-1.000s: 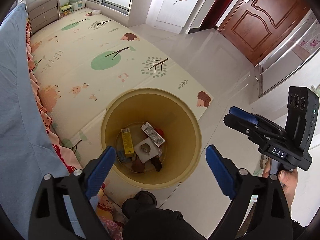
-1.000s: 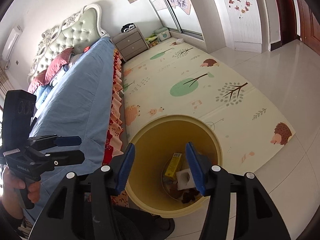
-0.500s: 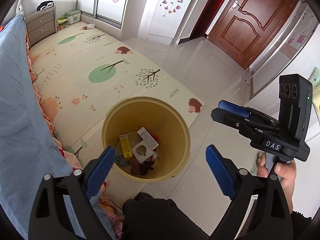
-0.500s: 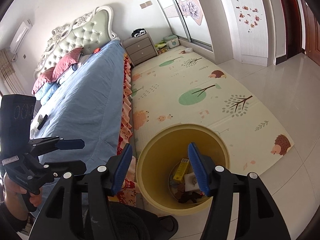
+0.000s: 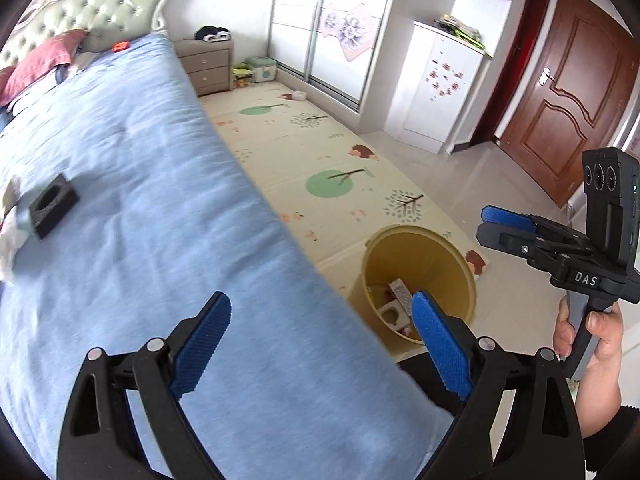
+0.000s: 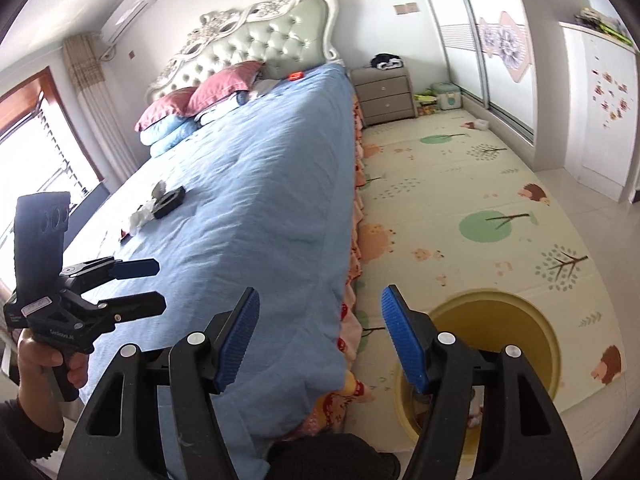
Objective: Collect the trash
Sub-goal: 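Move both tools back toward the red snack bag and white tissue, then grasp the red snack bag with the left tool while the right tool grasps the white tissue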
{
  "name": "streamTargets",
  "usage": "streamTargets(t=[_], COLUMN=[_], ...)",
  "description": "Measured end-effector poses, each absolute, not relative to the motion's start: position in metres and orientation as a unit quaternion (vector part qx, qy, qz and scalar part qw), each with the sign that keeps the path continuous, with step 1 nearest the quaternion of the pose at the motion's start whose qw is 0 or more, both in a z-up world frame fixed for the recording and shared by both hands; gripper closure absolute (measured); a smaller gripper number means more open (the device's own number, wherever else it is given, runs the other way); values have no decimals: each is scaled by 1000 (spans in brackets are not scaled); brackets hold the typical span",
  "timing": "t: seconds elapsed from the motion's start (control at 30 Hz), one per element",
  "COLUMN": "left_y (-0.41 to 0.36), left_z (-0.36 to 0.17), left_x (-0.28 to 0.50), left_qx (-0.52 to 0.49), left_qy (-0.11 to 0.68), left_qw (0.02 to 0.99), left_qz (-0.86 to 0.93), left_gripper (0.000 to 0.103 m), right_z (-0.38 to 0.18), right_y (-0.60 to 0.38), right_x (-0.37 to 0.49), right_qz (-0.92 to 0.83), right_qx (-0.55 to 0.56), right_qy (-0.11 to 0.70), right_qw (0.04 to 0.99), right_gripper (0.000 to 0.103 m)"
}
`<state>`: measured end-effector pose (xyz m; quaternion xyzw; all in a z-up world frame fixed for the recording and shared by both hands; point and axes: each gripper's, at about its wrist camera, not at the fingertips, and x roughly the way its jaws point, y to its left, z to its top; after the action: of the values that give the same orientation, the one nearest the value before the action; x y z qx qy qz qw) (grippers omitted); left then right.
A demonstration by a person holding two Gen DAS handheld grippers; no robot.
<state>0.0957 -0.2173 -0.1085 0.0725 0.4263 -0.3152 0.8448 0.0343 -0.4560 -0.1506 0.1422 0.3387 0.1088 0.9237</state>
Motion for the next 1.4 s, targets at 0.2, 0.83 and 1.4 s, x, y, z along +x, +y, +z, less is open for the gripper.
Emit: streamTargets(t=[0.2,0.83,1.4], left_y=[-122,70,128], left_z=[-92,-99,-107], left_x=[109,141,200], left_qx=[43,-30,-19], left_qy=[402,375,383], left_qw=[886,918,913], left_qz=[-229,-127,-143], left_gripper=[7,4,4], right_z=[-132,-120,-131], right_y=[-372,-175,-74], right_x=[66,136,238], right_qz=[176,275,268], right_qx=[98,22,6], right_qy=[331,342,384], right_qw=[922,898,884], right_gripper=[26,22,27])
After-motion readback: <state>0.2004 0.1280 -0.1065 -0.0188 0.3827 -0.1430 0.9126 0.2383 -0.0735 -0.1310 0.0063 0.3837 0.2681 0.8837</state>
